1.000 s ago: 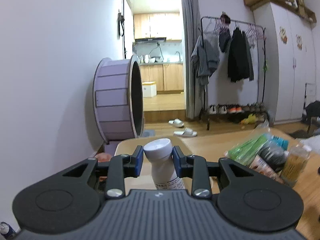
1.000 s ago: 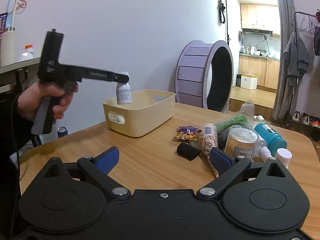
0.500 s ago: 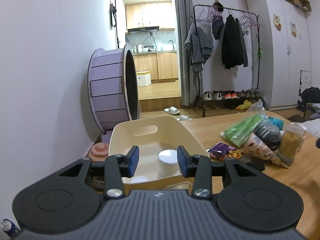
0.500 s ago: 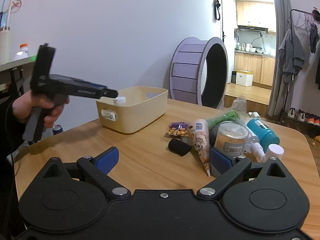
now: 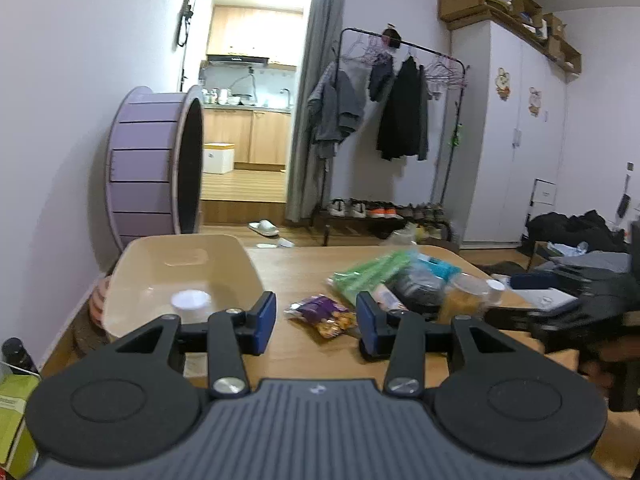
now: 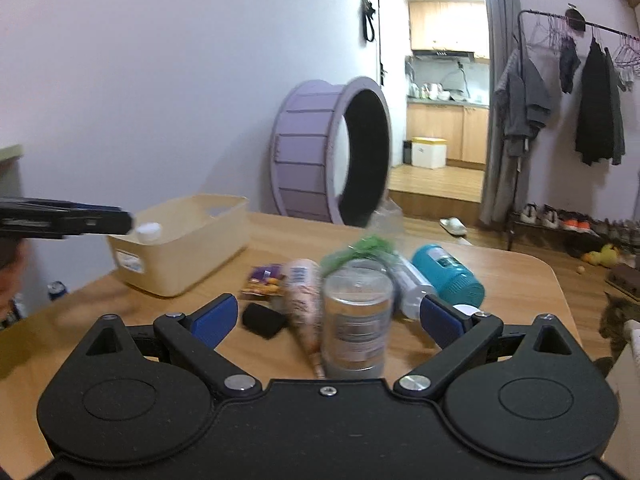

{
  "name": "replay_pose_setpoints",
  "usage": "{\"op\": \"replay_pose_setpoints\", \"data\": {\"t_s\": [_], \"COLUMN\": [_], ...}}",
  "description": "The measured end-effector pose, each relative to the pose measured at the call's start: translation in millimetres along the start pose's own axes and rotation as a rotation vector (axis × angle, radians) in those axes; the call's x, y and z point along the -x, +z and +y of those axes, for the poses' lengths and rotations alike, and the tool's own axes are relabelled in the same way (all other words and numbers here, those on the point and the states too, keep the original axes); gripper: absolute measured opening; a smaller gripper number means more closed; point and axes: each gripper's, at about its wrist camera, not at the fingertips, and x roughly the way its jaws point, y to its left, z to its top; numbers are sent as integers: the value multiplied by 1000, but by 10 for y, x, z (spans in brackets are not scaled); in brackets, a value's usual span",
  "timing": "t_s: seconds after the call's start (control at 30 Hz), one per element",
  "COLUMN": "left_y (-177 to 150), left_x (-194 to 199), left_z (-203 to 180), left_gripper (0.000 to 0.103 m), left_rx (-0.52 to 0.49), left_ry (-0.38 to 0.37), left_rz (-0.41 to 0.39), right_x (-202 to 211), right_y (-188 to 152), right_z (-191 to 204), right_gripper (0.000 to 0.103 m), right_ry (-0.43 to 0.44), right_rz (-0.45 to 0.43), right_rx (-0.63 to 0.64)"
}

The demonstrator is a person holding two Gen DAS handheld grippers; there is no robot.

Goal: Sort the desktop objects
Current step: 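Open the right gripper to drop the white bottle into the basket, then move the right gripper to the toothpick canister and close around it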

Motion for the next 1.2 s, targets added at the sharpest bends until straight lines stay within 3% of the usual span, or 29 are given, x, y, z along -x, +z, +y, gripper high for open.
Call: {"op": "replay_pose_setpoints", "data": {"t_s": [0.13,0.53,0.6,0.77,1.03,1.2], "left_y": [-39,-111,-111,-115,-113,-112], "left_x": [-52,6,16,12,6,-9], "left_z": [-30,-63,-55,-63,-87,-88], "left_gripper": [44,44,44,45,45,45], "left_rx": [18,19,23,26,23,34], "left_ry": [-24,-50,-51,-52,-61,-60], "left_rz": [23,33,31,31,33,36], "right_x": [-216,-527,-545,-573,-251,-116], "right_y": [-27,-130,-139,-128,-21,-13], "right_z": [-31,-62,-61,-110,-21,128], "right_gripper": [98,81,76,48,47,47], "right_ry": [-30,-25,-21,-3,46,134], "right_rz": [37,116,122,131,89,127], "right_rx": [22,-14,-17,-47,-11,47]}}
